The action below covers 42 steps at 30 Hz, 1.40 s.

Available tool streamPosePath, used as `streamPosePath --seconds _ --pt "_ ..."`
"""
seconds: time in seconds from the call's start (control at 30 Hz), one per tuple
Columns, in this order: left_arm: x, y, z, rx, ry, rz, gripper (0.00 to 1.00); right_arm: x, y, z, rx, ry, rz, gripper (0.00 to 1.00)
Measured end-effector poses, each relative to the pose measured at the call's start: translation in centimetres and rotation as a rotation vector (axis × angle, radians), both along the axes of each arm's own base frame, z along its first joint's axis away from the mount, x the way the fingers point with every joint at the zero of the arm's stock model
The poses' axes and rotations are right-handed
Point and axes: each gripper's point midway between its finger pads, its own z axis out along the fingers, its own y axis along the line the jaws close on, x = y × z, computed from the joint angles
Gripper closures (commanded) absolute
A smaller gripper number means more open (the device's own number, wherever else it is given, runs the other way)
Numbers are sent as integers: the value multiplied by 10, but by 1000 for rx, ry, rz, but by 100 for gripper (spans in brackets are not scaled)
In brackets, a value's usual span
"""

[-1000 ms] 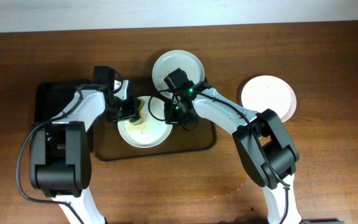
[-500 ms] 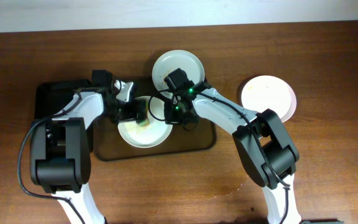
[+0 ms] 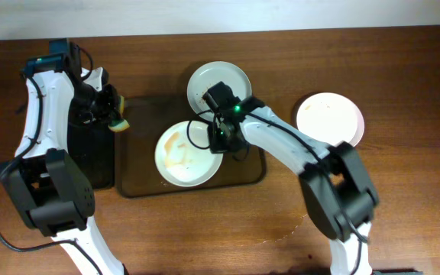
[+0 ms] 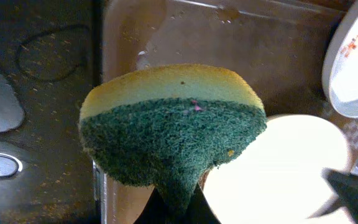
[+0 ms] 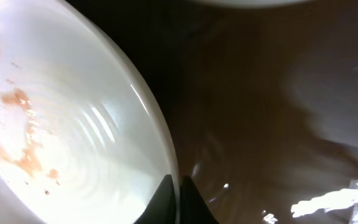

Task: Clean dirty plates on tray and stack at the side
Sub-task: 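Carry the front plate right and stack it on the first plate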

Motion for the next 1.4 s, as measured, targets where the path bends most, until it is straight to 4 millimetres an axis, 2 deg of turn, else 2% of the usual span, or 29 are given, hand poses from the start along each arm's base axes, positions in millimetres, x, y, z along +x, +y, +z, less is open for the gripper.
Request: streamPosePath --seconds 0.03,0.1,0.2,0.3,0.33,0.43,0.5,0.6,0.73,0.8,0.9,0.93,1.0,1.07,1.1,1.17,1.2,1.3,1.4 --pt "1 1 0 6 -4 1 99 3 -5 15 -28 -53 4 96" --pt "3 3 0 14 -14 2 99 11 -16 62 -122 -230 15 96" --pt "8 4 0 19 -31 3 99 14 -21 102 -305 -446 25 96" --pt "11 5 1 23 -45 3 99 6 -13 133 -551 -687 44 96" --pt "11 5 1 23 -46 3 99 -1 -6 157 -654 -823 36 96" --pt "12 5 1 24 -52 3 99 -17 4 198 -792 -1038 -12 96" --pt "13 5 0 25 -51 3 99 -28 8 217 -847 -1134 -44 96" --pt "12 5 -6 21 -34 3 99 -32 5 230 -896 -1186 -75 96" --pt "11 5 -14 18 -13 3 99 -32 4 231 -902 -1192 -80 96" --pt "11 5 -14 18 -13 3 99 -29 7 220 -862 -1147 -49 96" --pt "11 5 -14 18 -13 3 99 -19 9 185 -737 -973 34 96" --pt "11 5 -14 19 -13 3 99 -11 3 172 -647 -875 43 96" --pt "11 6 -14 21 -13 3 99 6 -21 172 -479 -744 -6 96" --pt "11 5 -14 22 -12 1 99 22 -64 187 -311 -638 -97 96" --pt "11 5 -14 23 -12 1 99 29 -92 193 -250 -592 -153 96" --pt "11 5 -14 25 -12 1 99 40 -153 192 -201 -502 -279 96" --pt "11 5 -14 25 -12 1 99 45 -199 186 -192 -443 -381 96" --pt "11 5 -14 24 -11 1 99 50 -290 161 -182 -340 -596 96" --pt "11 5 -15 24 -11 1 99 49 -346 119 -215 -224 -720 96"
